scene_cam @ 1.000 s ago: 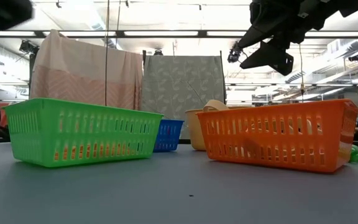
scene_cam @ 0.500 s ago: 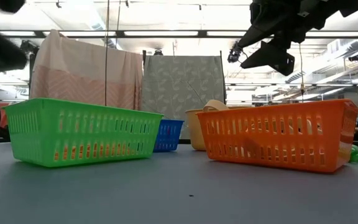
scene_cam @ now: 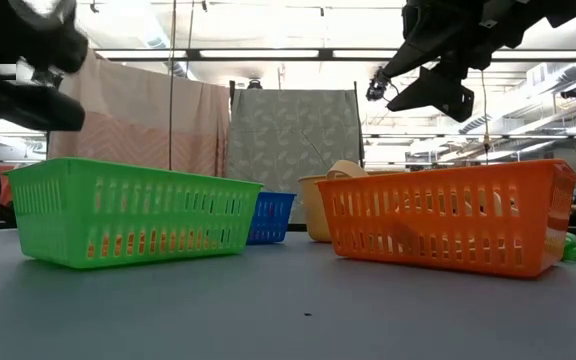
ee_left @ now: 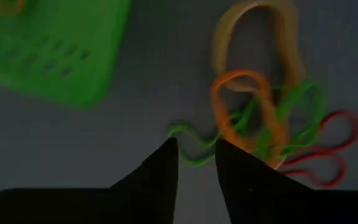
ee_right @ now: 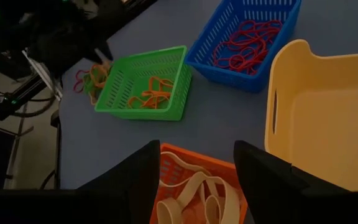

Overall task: Sort rubber bands into baskets
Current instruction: Put the orange rubber band into the green bin

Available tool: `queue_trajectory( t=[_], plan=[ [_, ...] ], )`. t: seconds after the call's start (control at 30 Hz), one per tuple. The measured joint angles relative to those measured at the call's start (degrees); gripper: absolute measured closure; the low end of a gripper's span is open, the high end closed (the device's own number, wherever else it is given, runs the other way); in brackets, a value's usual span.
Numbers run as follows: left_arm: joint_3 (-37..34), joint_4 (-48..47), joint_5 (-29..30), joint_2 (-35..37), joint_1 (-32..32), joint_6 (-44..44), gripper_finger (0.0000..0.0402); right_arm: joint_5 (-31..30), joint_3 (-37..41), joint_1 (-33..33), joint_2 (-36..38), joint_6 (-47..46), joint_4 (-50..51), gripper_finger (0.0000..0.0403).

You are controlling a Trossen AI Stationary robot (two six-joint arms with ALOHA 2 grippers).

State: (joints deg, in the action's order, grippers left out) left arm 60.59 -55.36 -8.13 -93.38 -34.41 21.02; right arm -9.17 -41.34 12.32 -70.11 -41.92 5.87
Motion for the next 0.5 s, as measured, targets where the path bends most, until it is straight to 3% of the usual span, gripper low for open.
queue_trajectory(
  t=[0.17, 0.3, 0.5],
  plan=[
    [-1.7, -0.37, -3.47, 0.0, 0.76, 0.0, 0.0267, 0.04, 0.0, 0.0, 0.0, -0.4, 0.03, 0.0187],
    [-1.7, 7.03, -6.55, 0.0, -0.87, 0.13, 0.0264, 0.26, 0.0, 0.11, 0.0, -0.66, 0.01, 0.0187],
    [-1.99, 8.81, -0.31, 0.07, -2.75, 1.19, 0.0264, 0.27, 0.0, 0.11, 0.0, -1.57, 0.02, 0.0187]
  ],
)
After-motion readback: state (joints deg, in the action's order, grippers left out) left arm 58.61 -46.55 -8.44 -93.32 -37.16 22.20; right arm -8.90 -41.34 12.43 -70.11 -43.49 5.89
